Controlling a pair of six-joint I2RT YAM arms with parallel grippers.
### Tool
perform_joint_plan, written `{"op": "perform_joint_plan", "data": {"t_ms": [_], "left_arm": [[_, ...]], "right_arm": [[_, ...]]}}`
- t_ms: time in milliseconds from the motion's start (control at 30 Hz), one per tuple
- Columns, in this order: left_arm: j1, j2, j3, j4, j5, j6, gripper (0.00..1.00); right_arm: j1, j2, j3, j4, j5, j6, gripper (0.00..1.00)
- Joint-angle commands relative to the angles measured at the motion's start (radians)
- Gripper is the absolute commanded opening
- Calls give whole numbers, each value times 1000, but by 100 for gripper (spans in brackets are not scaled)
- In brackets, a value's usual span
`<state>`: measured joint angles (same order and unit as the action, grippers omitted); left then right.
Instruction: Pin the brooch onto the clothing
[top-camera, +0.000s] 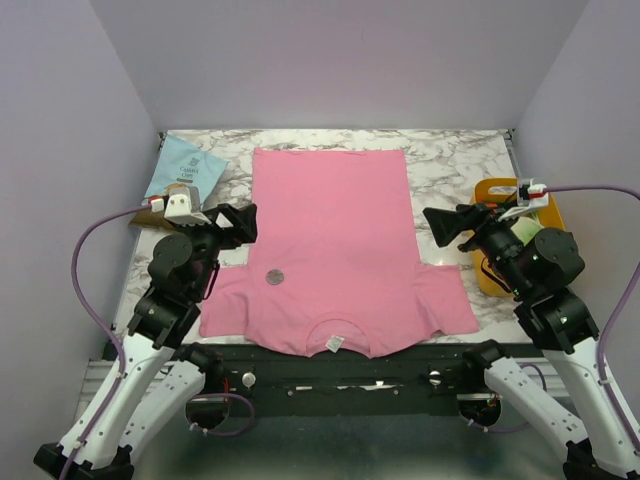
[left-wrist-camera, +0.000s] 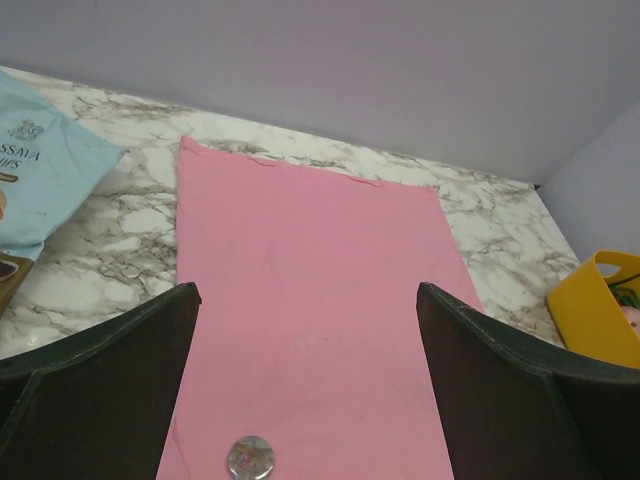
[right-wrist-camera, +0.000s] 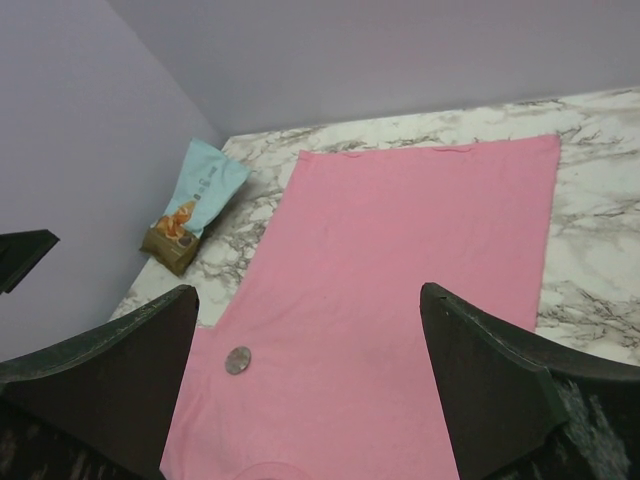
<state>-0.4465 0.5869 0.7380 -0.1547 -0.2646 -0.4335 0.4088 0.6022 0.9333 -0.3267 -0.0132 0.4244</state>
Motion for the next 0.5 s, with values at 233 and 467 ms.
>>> {"op": "perform_joint_plan", "data": {"t_ms": [233, 467], "left_arm": [[-1, -6, -31, 60, 16, -10, 99], [-1, 1, -38, 87, 13, -13, 99]], "right_arm": [[-1, -38, -71, 103, -19, -38, 100], [-1, -36, -77, 121, -13, -56, 100]]}}
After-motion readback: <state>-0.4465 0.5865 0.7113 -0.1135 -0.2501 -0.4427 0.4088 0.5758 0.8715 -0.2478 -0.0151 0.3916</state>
